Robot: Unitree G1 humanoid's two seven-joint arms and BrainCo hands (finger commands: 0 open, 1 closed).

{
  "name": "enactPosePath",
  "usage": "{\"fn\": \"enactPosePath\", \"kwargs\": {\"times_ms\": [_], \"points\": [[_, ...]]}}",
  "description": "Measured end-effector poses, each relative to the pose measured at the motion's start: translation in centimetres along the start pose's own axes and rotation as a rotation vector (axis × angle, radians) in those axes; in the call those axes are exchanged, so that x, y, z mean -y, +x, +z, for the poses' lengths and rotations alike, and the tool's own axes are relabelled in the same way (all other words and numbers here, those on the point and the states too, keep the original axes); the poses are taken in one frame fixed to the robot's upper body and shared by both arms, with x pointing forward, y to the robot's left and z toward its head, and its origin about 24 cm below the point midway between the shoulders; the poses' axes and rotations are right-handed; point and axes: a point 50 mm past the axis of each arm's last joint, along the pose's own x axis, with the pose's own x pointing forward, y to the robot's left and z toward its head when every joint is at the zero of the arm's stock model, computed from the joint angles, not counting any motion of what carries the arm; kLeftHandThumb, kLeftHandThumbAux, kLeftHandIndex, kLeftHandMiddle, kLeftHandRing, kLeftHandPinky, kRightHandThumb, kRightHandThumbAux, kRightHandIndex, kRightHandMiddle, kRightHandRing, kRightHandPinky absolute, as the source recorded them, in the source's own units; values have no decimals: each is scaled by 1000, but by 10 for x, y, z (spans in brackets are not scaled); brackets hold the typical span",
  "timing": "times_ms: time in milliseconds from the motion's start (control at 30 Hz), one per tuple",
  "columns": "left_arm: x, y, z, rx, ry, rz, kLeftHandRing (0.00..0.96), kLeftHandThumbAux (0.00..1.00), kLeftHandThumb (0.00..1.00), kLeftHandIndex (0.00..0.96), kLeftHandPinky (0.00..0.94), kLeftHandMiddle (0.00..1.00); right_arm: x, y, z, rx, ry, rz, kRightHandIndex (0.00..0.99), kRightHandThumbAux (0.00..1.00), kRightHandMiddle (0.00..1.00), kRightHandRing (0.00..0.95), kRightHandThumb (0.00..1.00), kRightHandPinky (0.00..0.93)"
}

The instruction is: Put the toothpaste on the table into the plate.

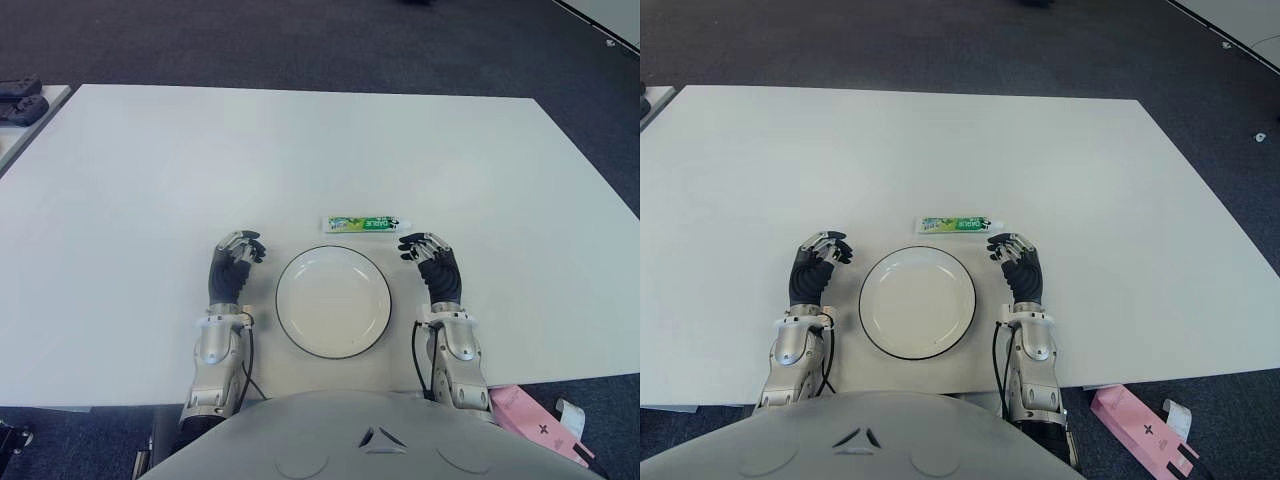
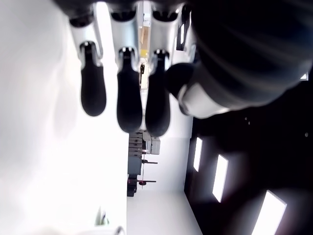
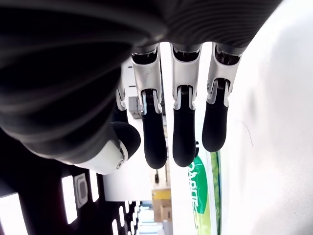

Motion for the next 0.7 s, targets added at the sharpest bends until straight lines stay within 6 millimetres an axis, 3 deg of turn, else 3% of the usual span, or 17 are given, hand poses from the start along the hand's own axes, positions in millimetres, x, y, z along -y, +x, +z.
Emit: {"fn": "enactPosePath", "kwargs": {"times_ms": [700], "points": [[0, 0, 0, -2, 8, 4, 563, 720, 700, 429, 541, 568, 4, 1, 4, 29, -12, 2, 426, 727, 446, 436, 708, 435]]}}
